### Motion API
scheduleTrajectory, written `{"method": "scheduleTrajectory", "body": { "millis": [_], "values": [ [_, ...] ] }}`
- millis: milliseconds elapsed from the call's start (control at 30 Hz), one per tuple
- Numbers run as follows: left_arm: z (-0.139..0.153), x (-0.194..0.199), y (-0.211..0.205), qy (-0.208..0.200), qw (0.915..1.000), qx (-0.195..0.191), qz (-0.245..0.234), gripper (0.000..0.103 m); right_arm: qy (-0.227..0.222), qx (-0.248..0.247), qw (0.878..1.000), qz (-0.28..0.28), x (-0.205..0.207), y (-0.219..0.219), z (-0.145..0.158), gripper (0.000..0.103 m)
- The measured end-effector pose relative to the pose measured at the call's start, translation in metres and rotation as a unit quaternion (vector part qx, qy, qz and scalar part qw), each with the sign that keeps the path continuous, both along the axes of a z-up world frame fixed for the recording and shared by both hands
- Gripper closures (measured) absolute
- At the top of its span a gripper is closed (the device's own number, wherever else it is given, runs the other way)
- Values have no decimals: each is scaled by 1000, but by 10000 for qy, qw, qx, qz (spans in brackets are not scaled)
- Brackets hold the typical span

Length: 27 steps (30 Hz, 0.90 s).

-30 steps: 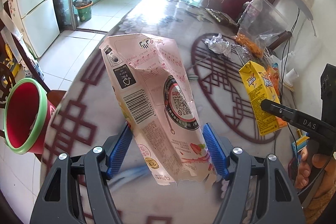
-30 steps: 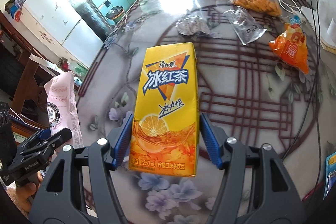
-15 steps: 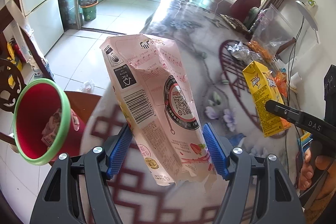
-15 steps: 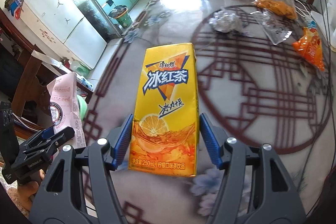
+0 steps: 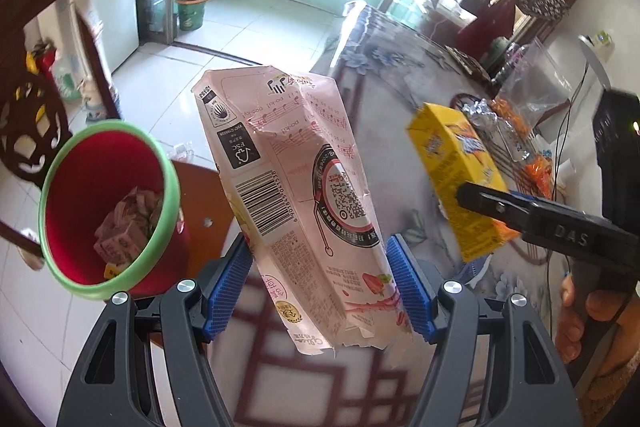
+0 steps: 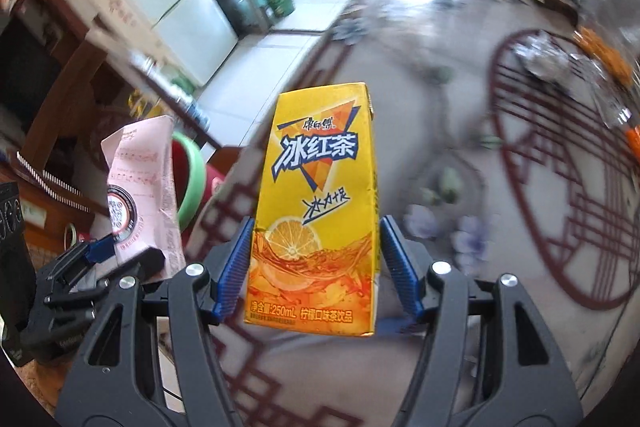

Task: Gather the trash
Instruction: 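Carry the carton and pink bag over the red bucket and open both grippers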

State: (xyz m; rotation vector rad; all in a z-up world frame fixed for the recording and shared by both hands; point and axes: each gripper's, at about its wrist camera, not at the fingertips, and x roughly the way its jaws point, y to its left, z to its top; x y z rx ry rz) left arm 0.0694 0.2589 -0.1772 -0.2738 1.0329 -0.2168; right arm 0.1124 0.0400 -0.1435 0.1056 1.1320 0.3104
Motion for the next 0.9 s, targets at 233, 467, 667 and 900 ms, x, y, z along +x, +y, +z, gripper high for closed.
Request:
{"method": "scheduleTrajectory", "body": {
  "millis": [233, 467, 667, 900],
  "values": [
    [-15, -9, 79, 117, 9953, 95, 961, 37, -114, -50, 9961, 878, 15, 85, 5, 42],
    [-30, -13, 154, 350, 9826, 329, 1795, 37, -156, -45, 9832, 1819, 20, 166, 1, 42],
    [-37, -14, 185, 460, 9757, 467, 2092, 37, 22, 28, 9750, 2224, 25, 208, -12, 42],
    [-44, -9, 197, 583, 9741, 298, 2163, 37, 144, 108, 9686, 2480, 34, 242, -19, 42]
  ]
}}
